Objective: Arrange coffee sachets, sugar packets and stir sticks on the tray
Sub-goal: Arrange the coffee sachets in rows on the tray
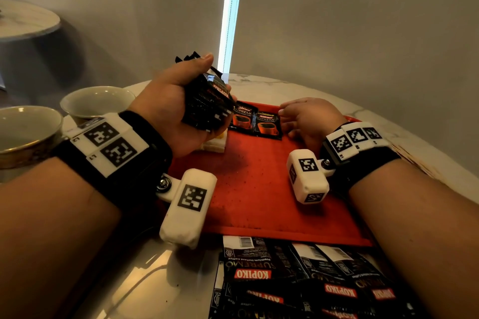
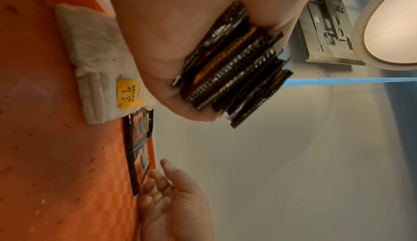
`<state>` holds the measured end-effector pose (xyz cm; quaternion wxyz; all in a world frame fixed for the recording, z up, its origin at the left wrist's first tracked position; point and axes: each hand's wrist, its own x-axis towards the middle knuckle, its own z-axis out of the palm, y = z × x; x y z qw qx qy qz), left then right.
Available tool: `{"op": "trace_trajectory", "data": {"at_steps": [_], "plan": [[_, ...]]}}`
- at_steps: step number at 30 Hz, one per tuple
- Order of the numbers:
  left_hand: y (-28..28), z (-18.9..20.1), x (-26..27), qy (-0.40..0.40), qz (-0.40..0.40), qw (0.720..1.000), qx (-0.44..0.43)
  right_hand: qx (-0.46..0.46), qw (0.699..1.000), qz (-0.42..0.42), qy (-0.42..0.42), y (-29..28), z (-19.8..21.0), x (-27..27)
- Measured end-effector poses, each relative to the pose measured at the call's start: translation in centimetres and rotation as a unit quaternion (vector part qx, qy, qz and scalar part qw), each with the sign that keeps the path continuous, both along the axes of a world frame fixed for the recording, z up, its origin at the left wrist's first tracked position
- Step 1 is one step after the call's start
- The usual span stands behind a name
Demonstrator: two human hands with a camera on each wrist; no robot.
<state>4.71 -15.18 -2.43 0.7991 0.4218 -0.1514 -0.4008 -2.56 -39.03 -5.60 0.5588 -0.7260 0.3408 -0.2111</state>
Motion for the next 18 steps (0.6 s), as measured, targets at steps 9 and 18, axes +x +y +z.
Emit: {"op": "trace_trajectory", "data": {"at_steps": [9,18], "plan": [[-0.1,0.0,-0.3,-0.015,-0.014,1.0,0.006,-0.046,0.965,0.144,-0.215,3.8,4.8,-1.1],[-0.4,0.0,-1.4,-0.039,-0.054,0.998,-0.017,-0.176,0.91,0.352,-0.129,7.5,6.0,-2.0]]}}
